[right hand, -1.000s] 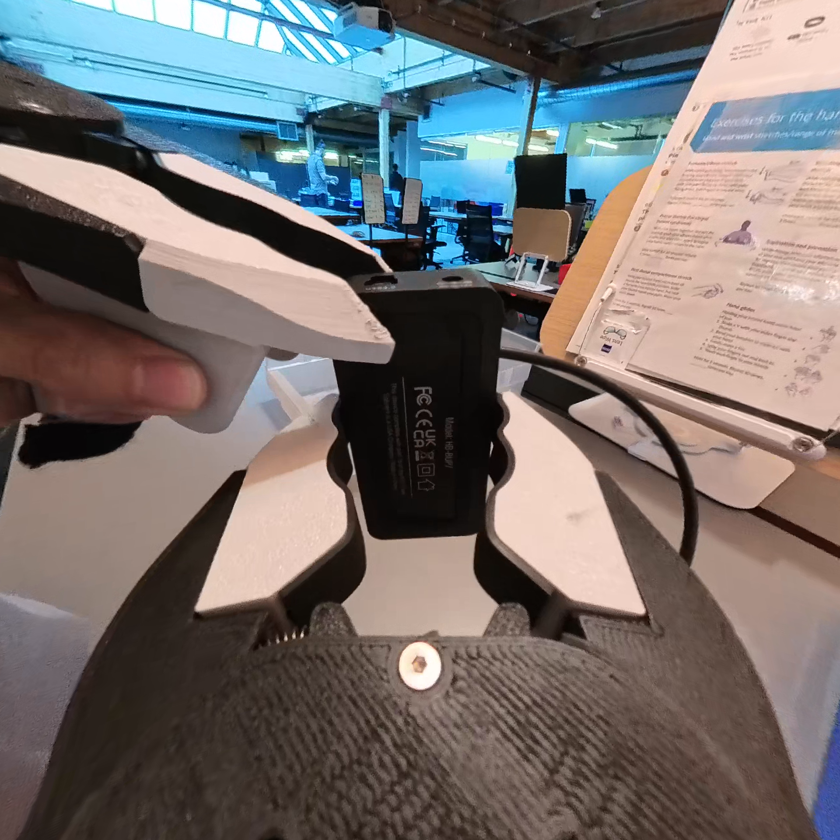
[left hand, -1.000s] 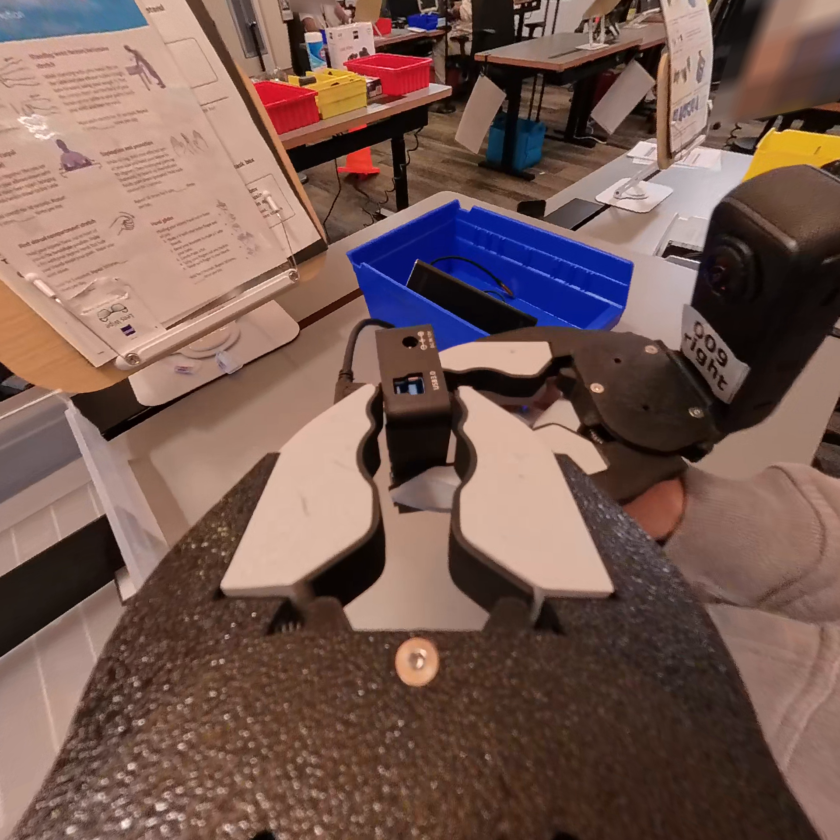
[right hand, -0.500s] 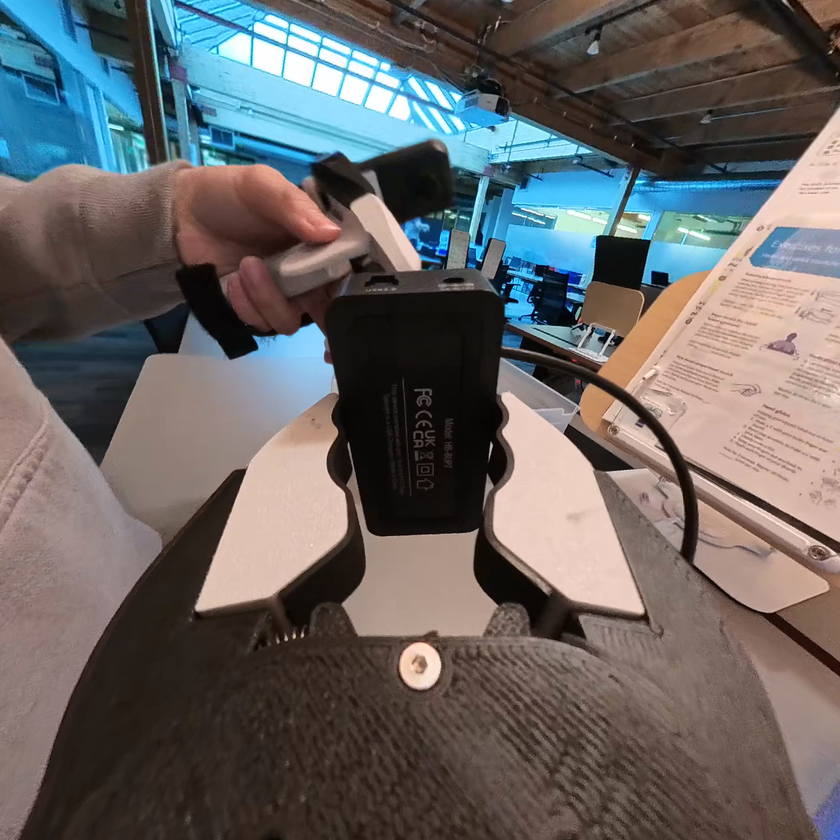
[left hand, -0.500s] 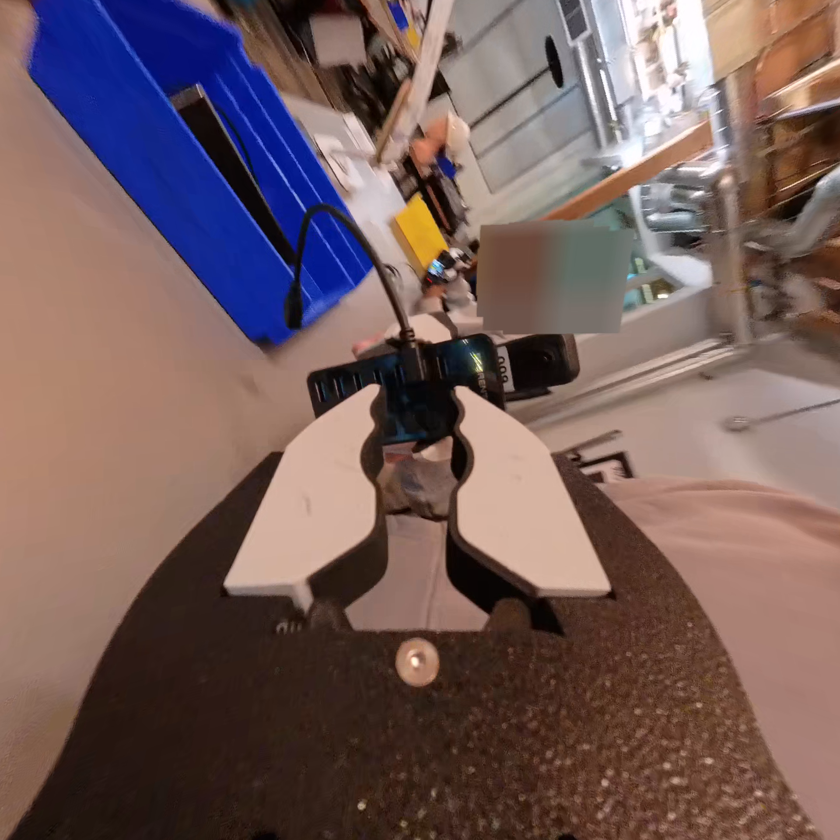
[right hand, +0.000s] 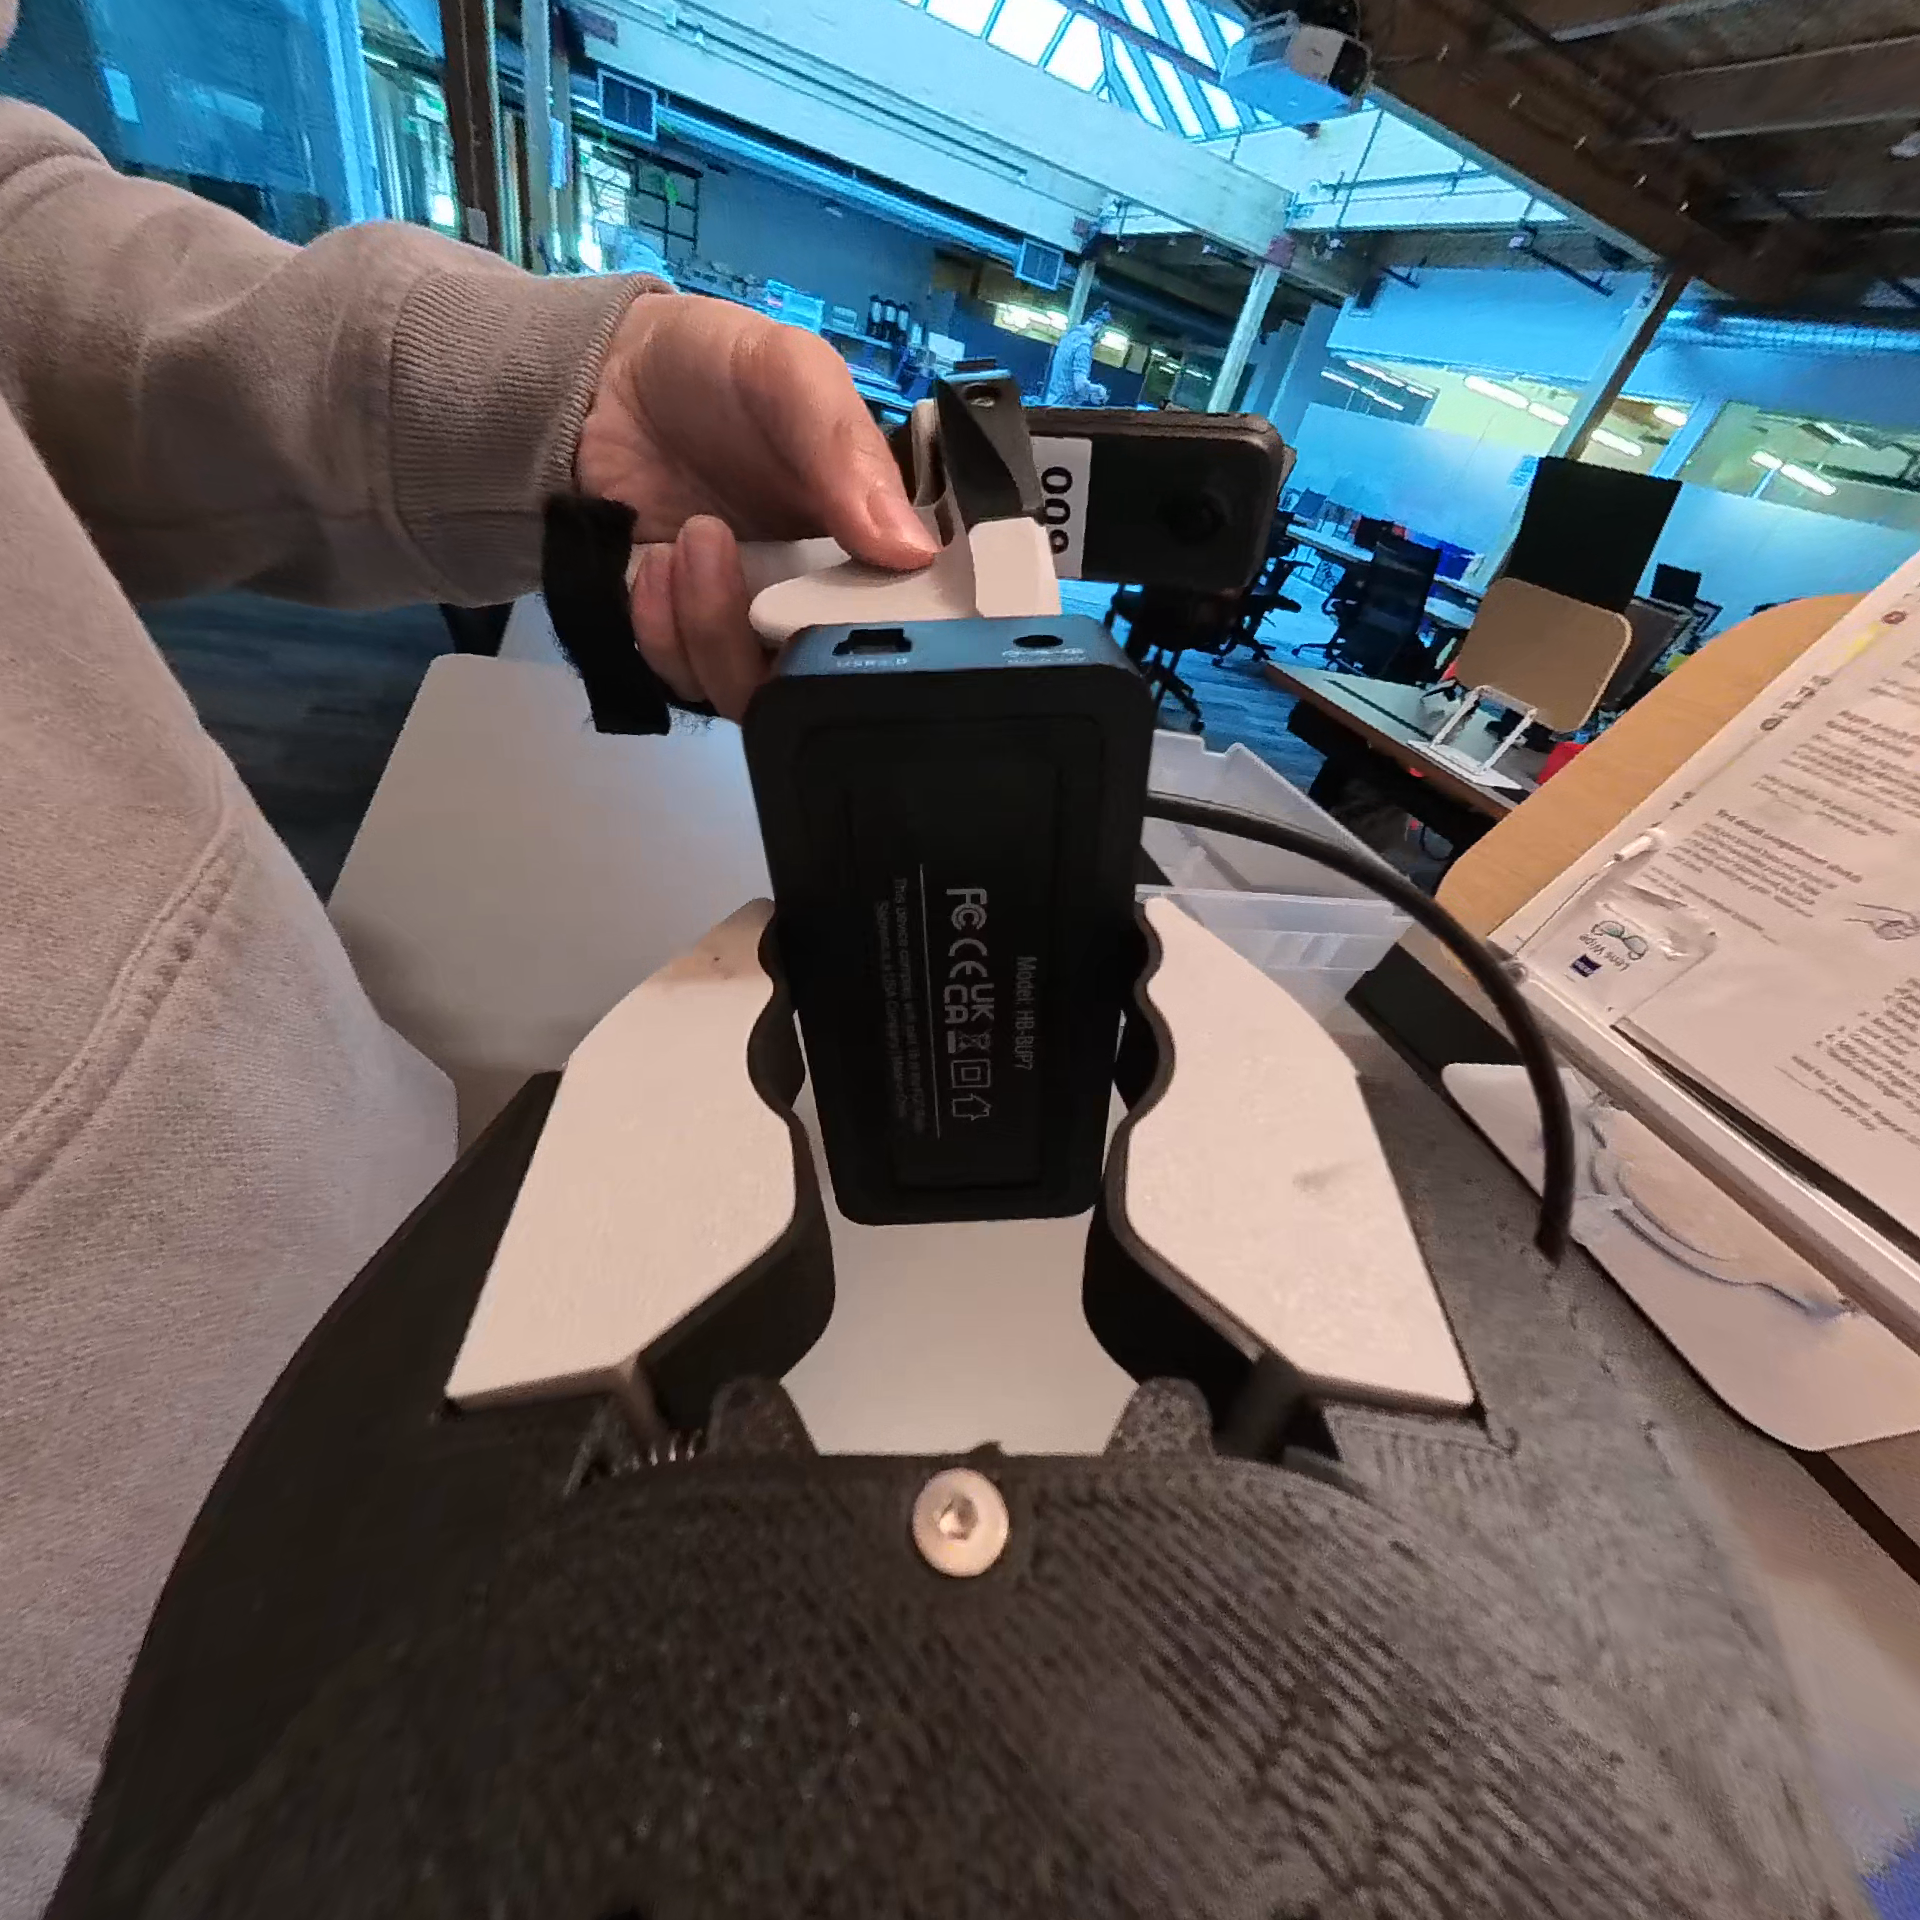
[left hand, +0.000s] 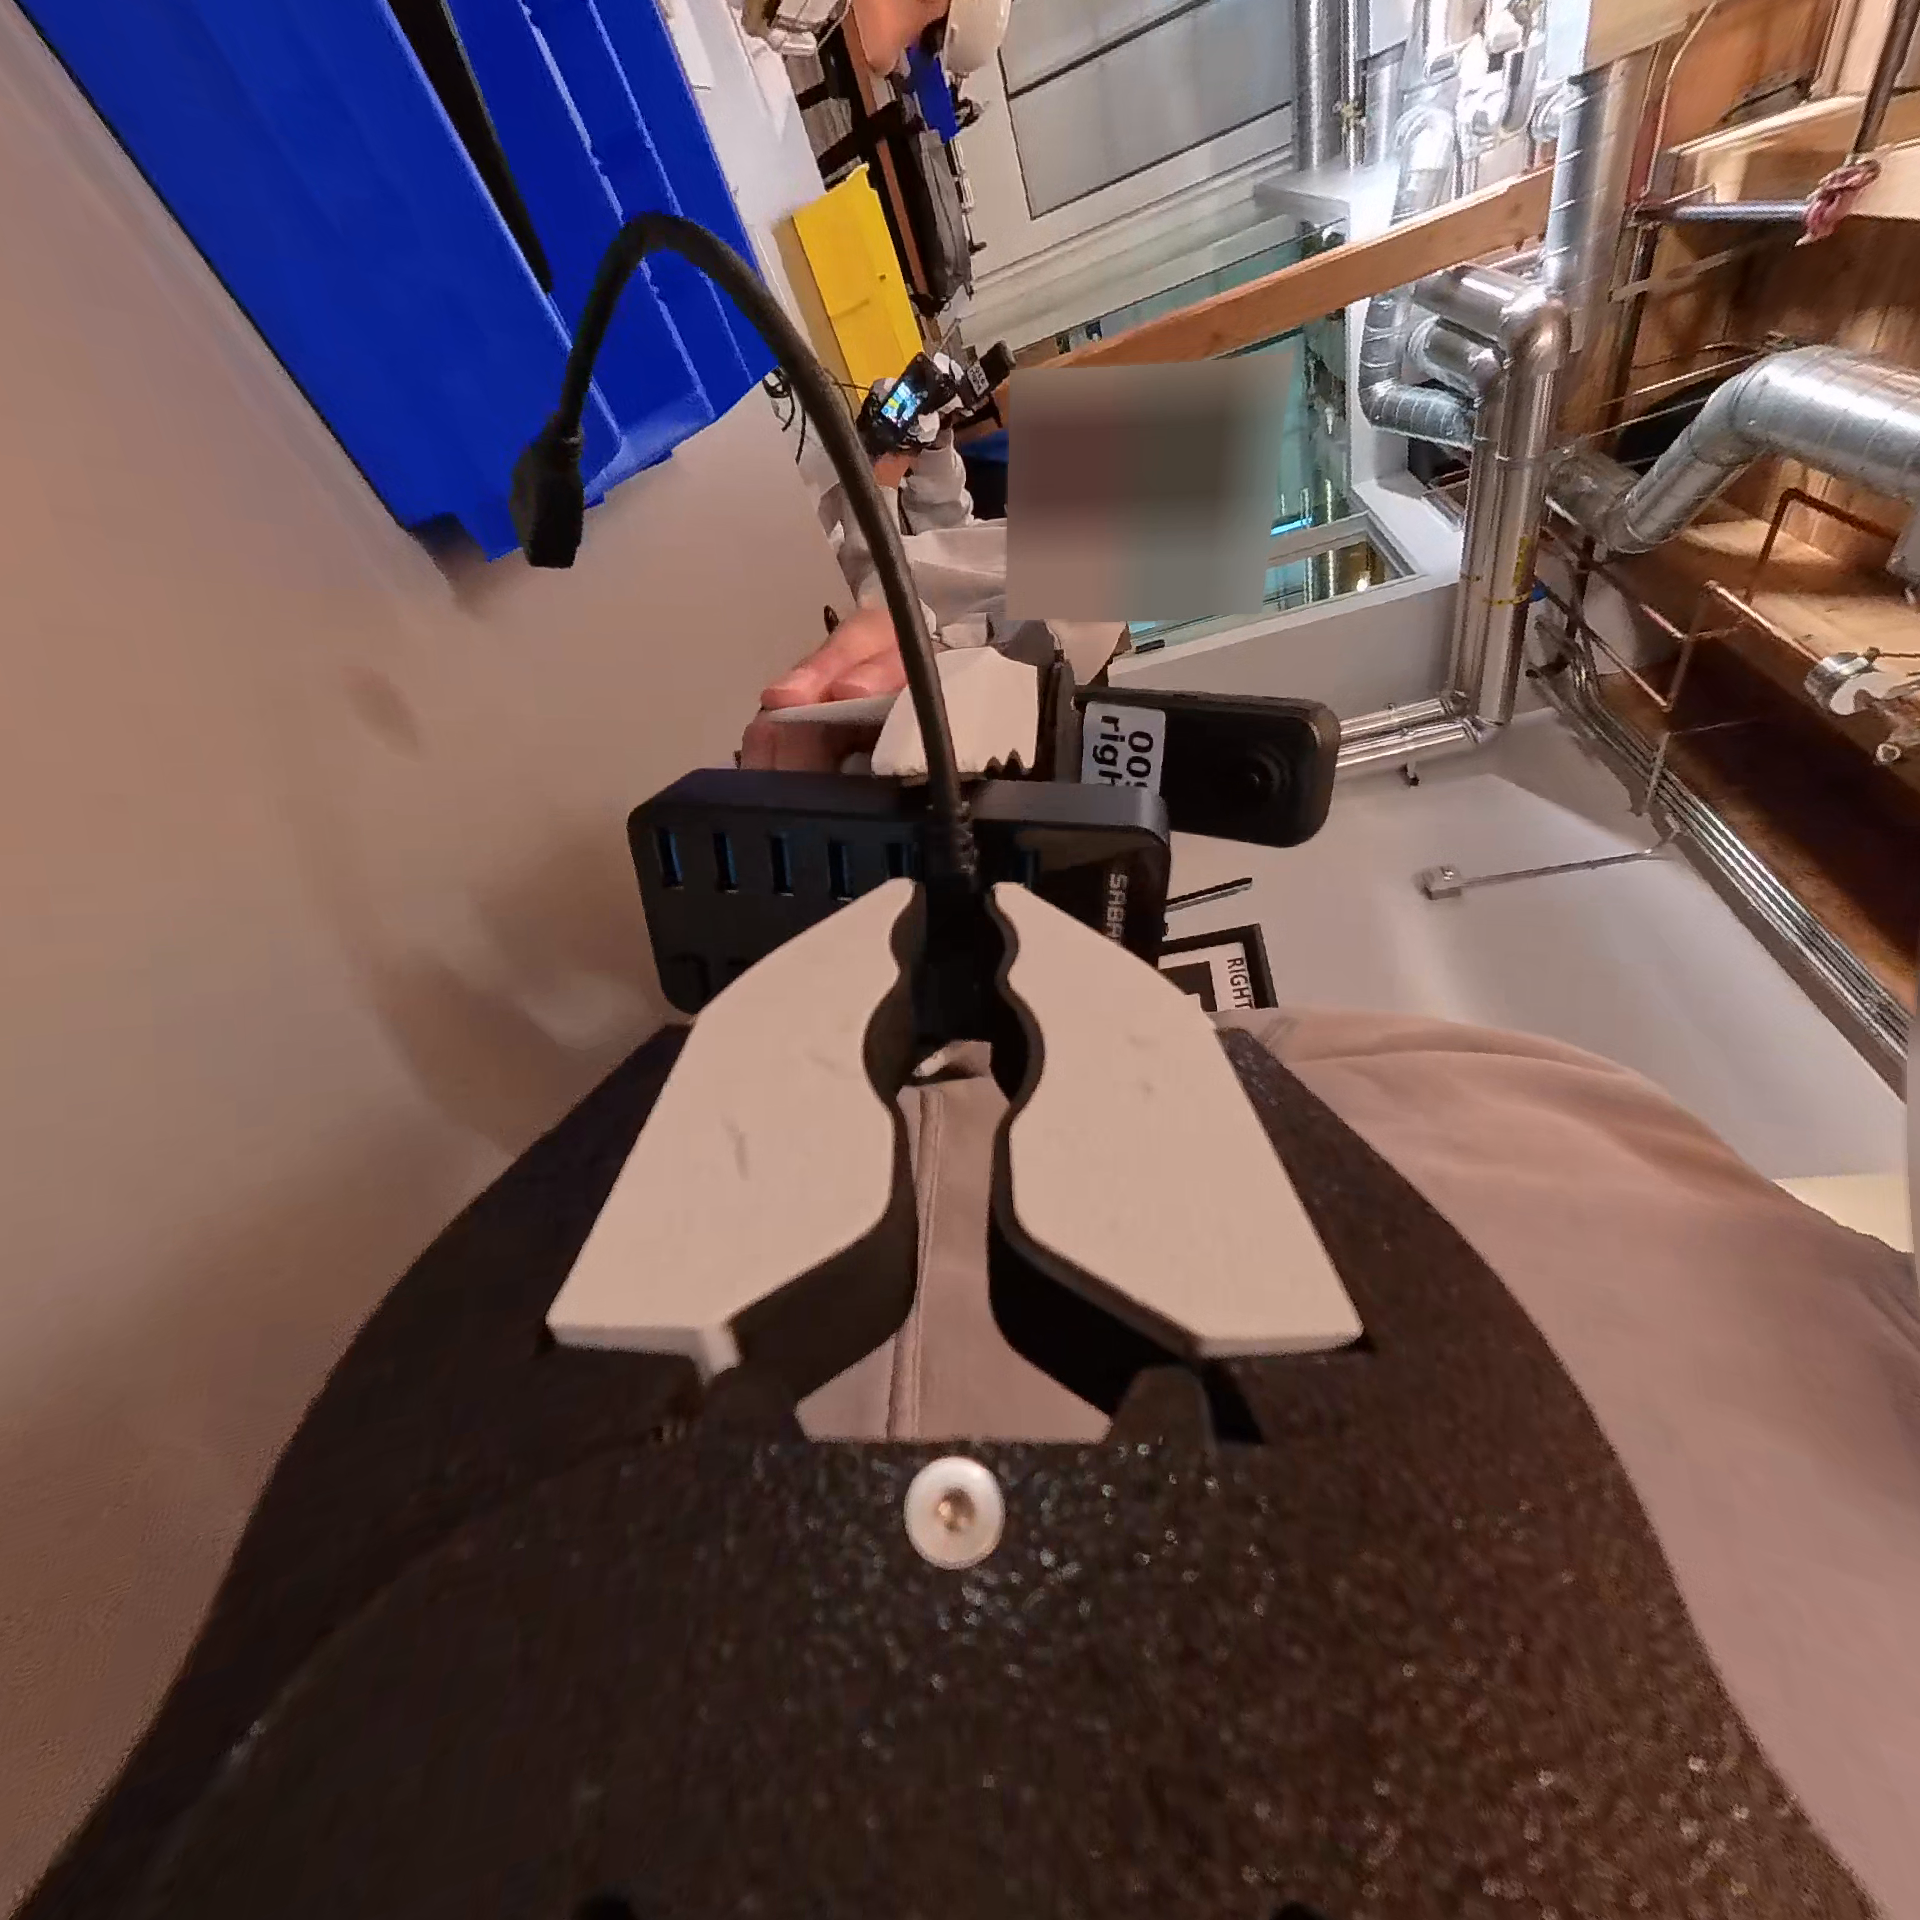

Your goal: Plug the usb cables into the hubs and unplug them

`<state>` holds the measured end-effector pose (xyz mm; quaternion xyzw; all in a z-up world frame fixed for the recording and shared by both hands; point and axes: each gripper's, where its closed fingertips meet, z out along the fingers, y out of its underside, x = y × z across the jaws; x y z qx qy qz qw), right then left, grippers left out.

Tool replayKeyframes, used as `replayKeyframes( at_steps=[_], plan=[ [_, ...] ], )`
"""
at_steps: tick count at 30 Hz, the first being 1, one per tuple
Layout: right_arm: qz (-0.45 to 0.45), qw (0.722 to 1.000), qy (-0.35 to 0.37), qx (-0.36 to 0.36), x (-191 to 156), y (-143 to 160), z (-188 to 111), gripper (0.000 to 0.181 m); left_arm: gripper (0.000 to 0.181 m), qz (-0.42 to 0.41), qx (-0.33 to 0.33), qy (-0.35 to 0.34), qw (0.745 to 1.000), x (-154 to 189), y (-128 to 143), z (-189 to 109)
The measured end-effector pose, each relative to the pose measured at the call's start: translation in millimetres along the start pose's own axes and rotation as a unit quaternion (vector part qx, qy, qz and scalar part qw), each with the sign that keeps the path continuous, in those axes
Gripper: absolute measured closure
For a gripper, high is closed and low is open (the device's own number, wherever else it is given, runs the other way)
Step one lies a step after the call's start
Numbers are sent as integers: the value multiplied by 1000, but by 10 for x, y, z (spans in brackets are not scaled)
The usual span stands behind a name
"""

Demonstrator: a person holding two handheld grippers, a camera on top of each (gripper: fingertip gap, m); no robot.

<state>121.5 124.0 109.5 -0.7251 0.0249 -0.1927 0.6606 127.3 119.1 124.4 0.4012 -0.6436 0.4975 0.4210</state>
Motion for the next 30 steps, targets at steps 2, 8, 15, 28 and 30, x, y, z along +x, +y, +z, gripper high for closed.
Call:
replayKeyframes(
  at_steps=[2,8,15,28,30],
  plan=[
    [9,1000,0,3,3,-3,1,121,173,14,8,-4,1000,2,-9,0],
    [50,999,7,17,55,-18,12,121,173,-26,45,35,998,34,-40,35],
    [12,996,-20,-89,10,208,46,121,173,15,40,-50,998,-143,12,47],
    [-59,974,-14,-218,18,457,119,121,171,57,18,-158,986,-349,38,-11],
    [-43,979,-22,-196,17,417,106,121,173,30,30,-93,995,-281,16,9]
  ],
)
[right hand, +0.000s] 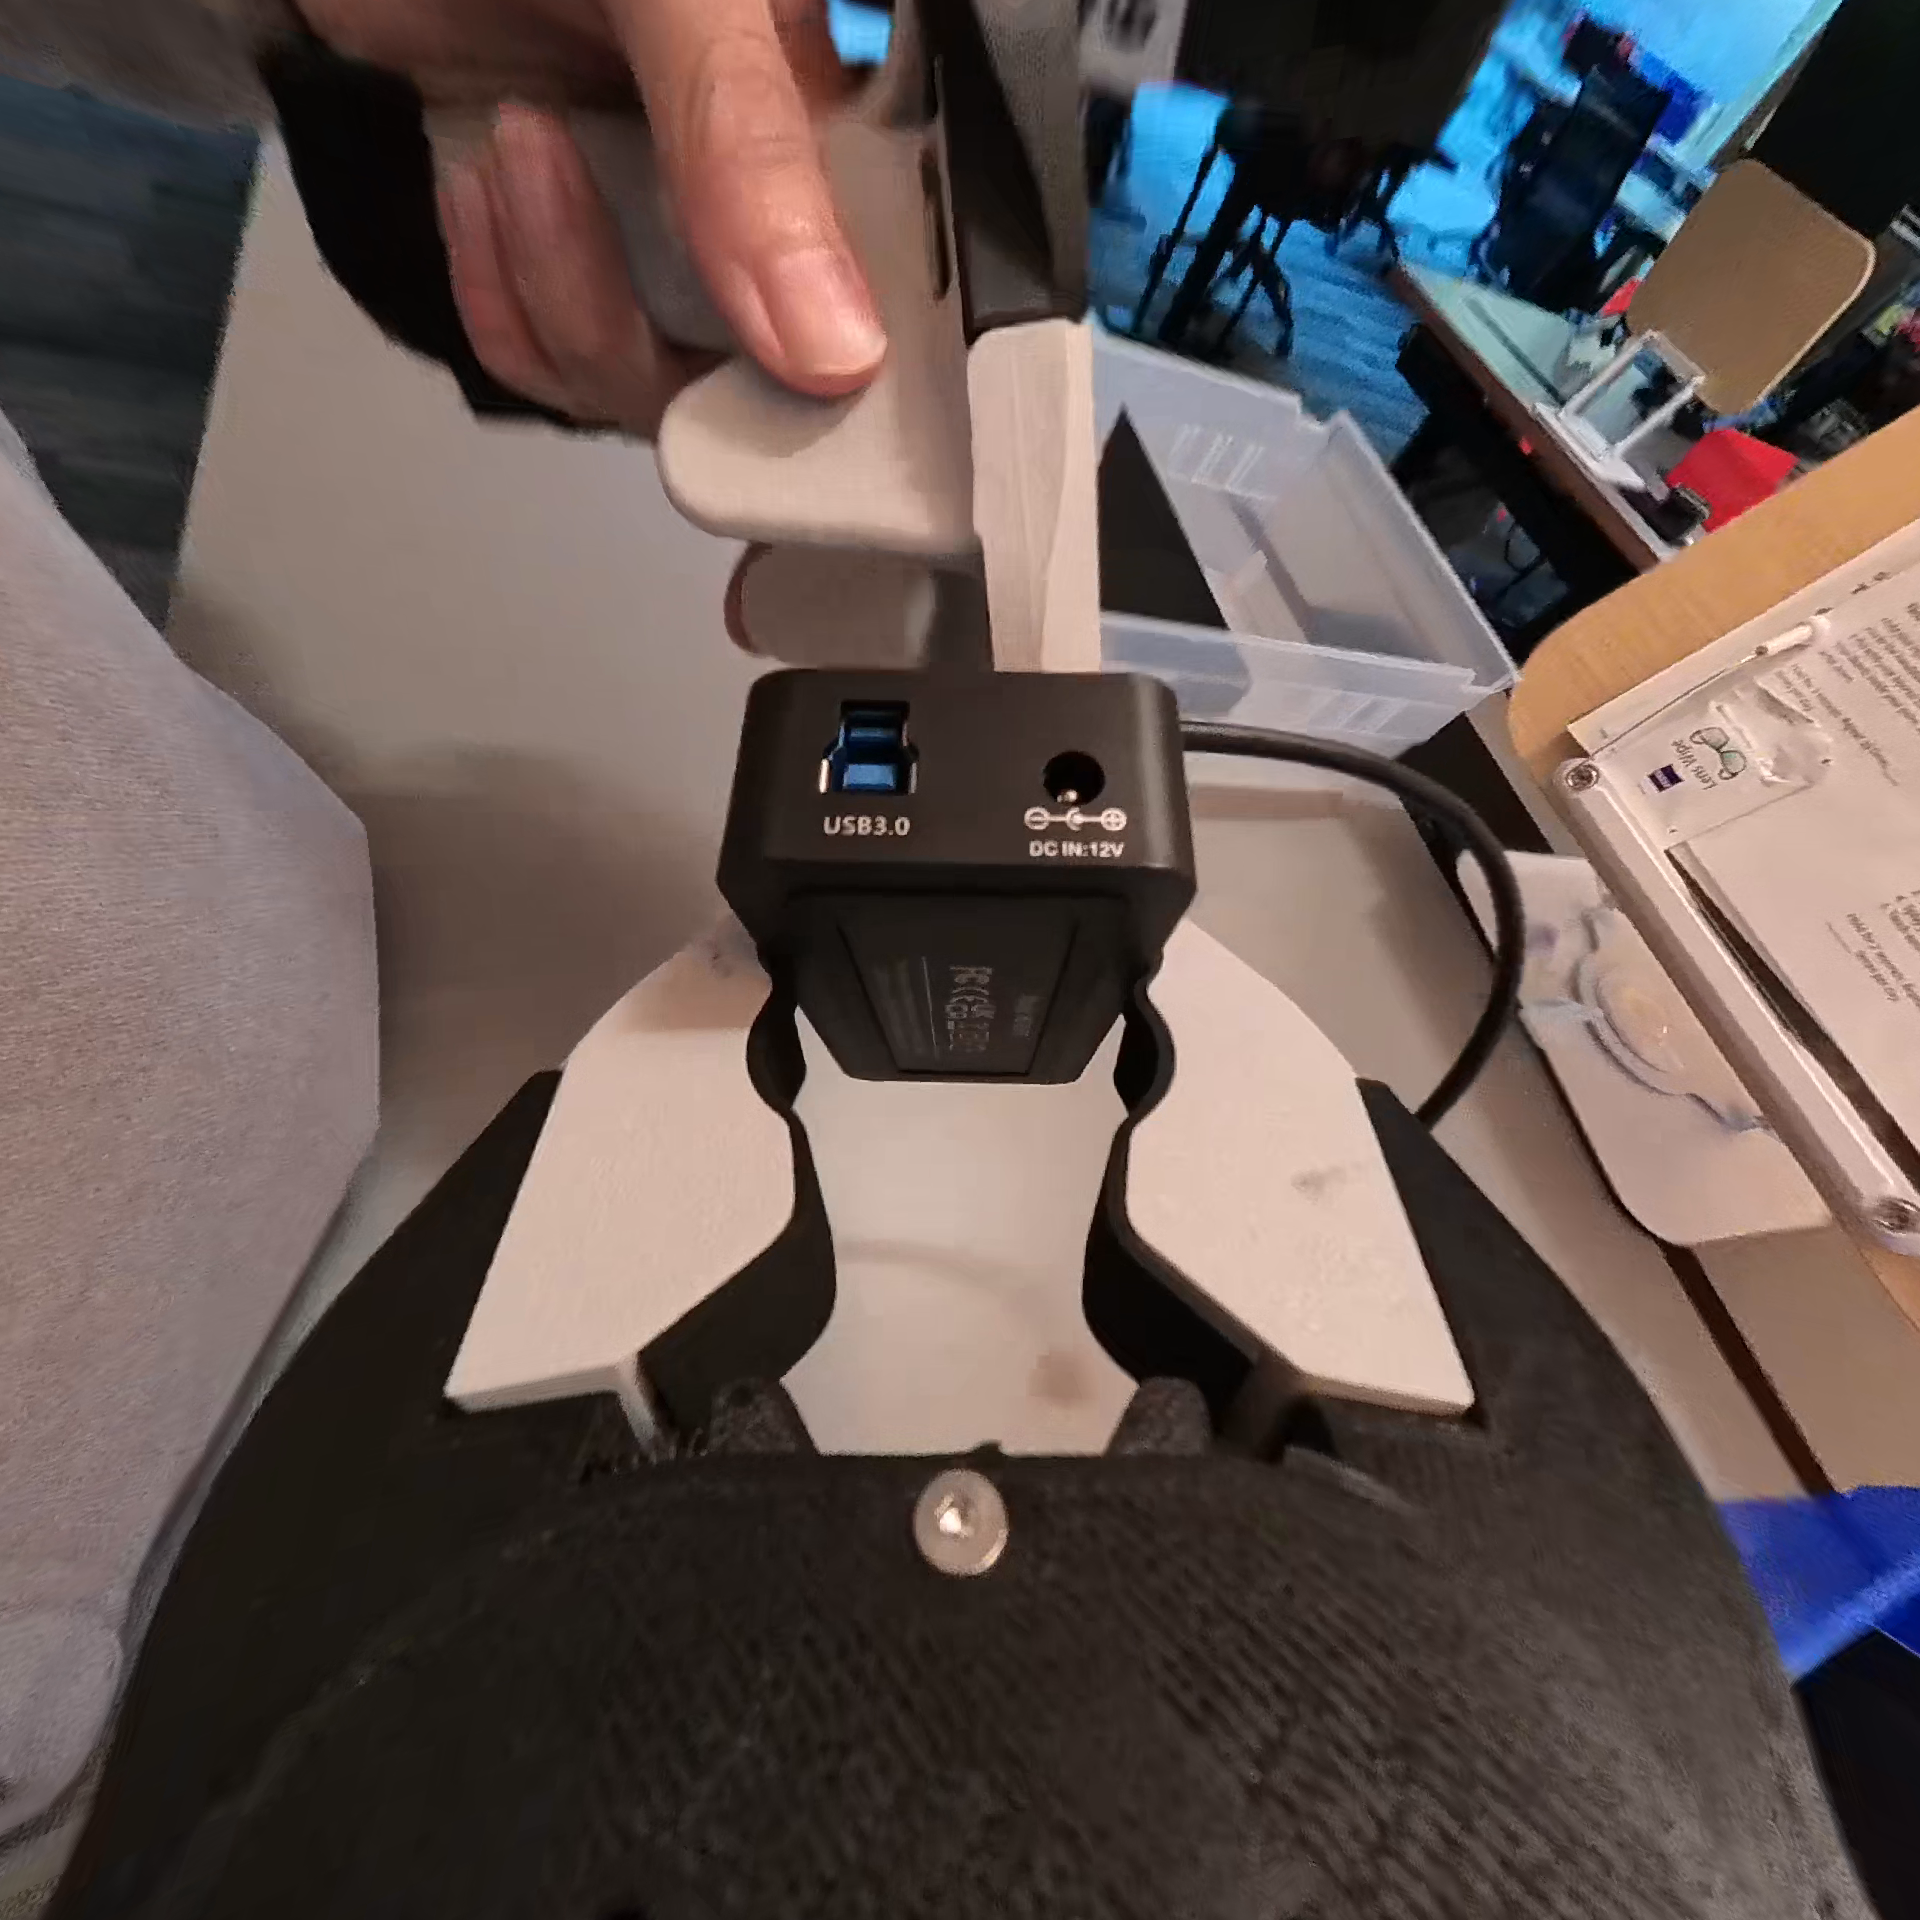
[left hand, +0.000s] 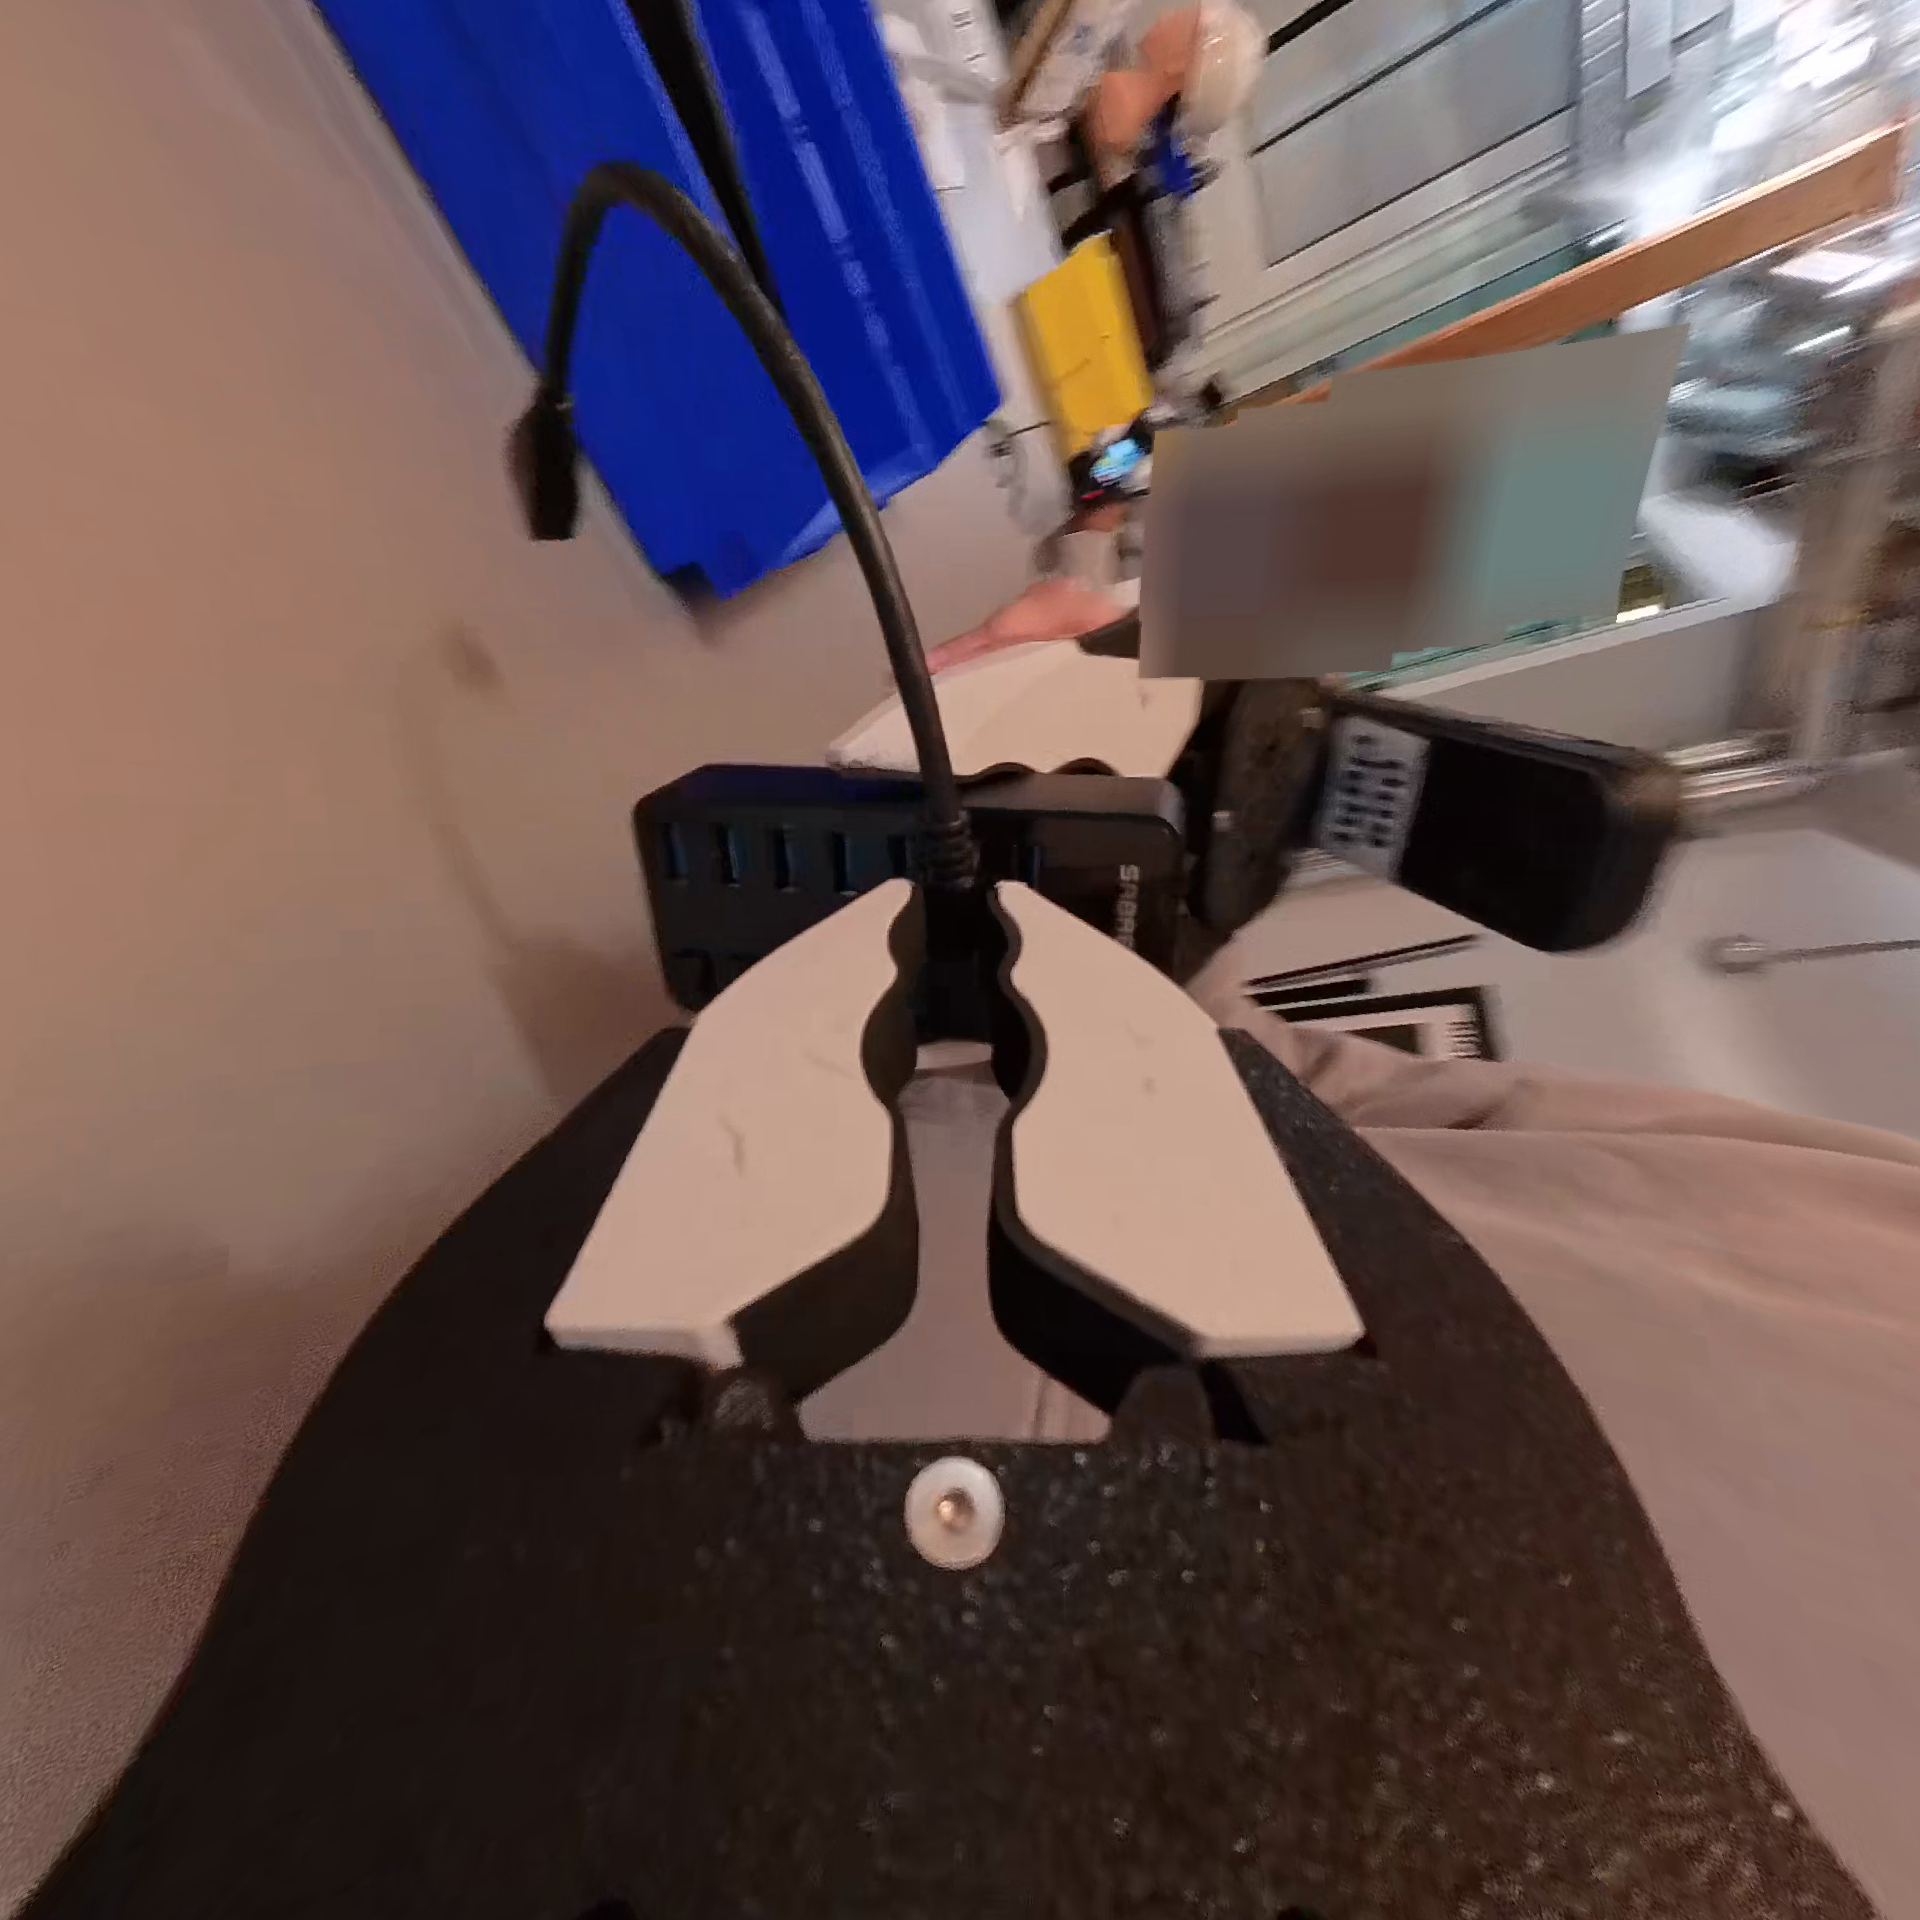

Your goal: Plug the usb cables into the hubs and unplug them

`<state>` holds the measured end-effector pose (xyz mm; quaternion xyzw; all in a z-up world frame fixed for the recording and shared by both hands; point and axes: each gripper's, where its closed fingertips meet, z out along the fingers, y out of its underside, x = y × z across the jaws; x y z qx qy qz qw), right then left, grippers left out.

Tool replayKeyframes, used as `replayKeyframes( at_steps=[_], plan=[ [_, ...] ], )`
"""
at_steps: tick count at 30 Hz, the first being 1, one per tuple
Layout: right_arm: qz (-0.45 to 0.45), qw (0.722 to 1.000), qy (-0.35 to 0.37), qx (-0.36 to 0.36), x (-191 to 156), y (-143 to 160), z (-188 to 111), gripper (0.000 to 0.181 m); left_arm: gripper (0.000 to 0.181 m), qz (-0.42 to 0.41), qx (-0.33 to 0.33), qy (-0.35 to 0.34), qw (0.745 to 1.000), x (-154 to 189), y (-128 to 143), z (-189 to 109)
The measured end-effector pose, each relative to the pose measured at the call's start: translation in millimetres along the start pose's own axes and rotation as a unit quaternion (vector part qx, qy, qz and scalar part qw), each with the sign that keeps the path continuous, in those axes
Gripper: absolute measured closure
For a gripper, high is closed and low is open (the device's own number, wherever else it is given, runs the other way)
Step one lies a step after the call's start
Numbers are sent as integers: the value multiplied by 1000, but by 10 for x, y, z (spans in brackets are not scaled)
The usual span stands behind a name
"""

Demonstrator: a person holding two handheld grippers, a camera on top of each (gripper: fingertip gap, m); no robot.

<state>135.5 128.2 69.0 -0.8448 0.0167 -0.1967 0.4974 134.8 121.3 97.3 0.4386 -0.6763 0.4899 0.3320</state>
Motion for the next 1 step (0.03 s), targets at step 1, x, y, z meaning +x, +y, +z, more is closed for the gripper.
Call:
replayKeyframes(
  at_steps=[1],
  plan=[
    [18,999,-5,31,12,-44,-18,121,174,-11,10,31,999,42,-25,0]
  ],
)
